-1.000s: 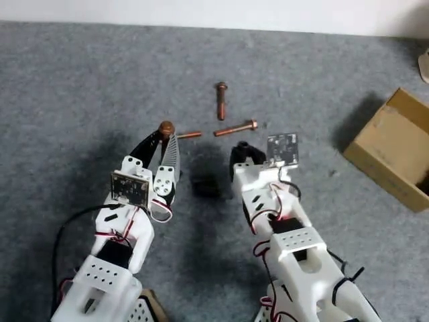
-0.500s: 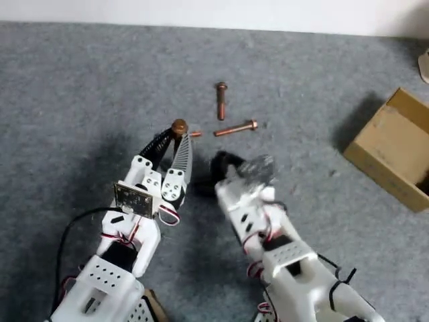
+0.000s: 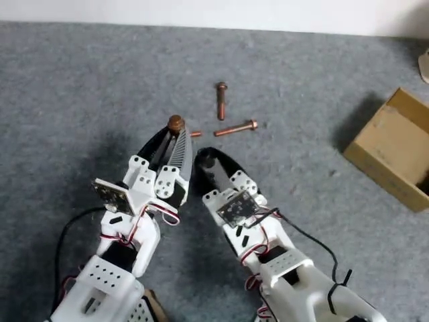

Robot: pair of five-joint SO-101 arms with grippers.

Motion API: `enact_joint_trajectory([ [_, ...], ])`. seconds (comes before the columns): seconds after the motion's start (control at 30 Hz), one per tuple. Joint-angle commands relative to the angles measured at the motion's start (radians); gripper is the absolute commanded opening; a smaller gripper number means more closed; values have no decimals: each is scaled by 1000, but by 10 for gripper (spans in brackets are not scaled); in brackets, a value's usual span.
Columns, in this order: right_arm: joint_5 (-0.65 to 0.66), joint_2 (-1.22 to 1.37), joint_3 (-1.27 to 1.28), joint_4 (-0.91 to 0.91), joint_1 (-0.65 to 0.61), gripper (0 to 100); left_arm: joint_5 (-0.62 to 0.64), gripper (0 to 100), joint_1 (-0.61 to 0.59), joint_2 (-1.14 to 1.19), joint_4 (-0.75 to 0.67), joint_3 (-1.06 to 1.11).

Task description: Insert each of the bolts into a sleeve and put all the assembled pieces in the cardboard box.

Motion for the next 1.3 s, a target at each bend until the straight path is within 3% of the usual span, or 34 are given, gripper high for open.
enact_joint_trajectory([
  [0.0,-71,-19,133,-25,45,5,26,10,-2,-24,-35,24],
  [0.23,-75,-21,133,61,50,5,29,11,7,-24,-40,15],
  [0.37,-75,-21,133,65,50,5,46,11,13,-24,-127,24],
  [0.53,-77,-21,133,67,22,5,206,10,18,-24,-150,24],
  [0.7,-77,-21,133,67,10,5,285,10,12,-15,-149,24],
  [1.07,-77,-21,133,67,10,5,293,11,2,-13,-149,22],
  [1.17,-77,-21,133,67,10,5,293,11,-1,-13,-121,22],
  [1.27,-77,-21,133,67,10,5,293,11,7,-13,-6,22],
])
